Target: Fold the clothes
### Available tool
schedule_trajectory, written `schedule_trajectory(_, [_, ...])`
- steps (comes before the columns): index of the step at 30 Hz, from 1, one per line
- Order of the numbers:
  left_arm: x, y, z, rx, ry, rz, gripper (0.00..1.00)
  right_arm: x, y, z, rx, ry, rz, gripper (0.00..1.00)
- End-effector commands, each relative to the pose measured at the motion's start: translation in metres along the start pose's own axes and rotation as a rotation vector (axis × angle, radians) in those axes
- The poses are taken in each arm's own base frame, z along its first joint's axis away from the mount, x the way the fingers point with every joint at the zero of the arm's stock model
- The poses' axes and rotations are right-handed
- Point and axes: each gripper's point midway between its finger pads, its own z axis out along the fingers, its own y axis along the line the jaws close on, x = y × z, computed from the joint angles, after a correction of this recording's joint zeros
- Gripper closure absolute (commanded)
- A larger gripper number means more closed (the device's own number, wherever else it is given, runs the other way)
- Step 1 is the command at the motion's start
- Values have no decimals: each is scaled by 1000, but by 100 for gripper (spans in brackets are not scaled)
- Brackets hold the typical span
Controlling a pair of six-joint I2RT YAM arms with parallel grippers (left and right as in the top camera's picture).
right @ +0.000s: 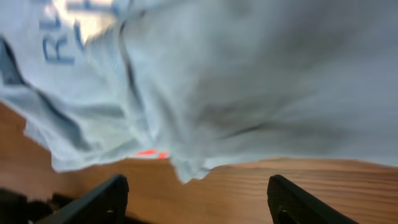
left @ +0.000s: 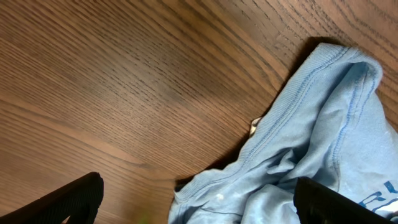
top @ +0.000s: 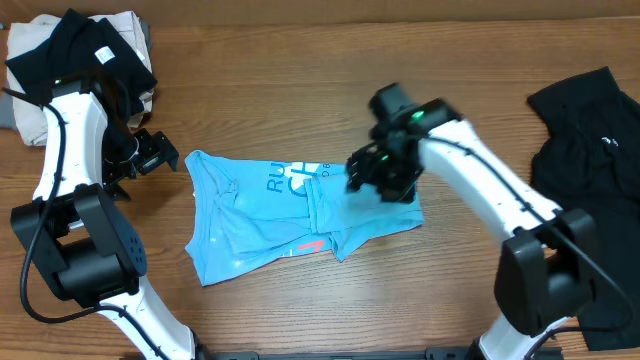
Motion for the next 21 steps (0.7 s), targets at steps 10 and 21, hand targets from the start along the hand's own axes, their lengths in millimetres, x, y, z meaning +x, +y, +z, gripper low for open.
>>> schedule_trajectory(10, [2,-1,3,-12,10,23,0,15,-13,22,-34,70,-18,72])
schedule_trajectory(21, [1,-1,3,-9,4,23,0,53,2,59,-119,181,-27,76])
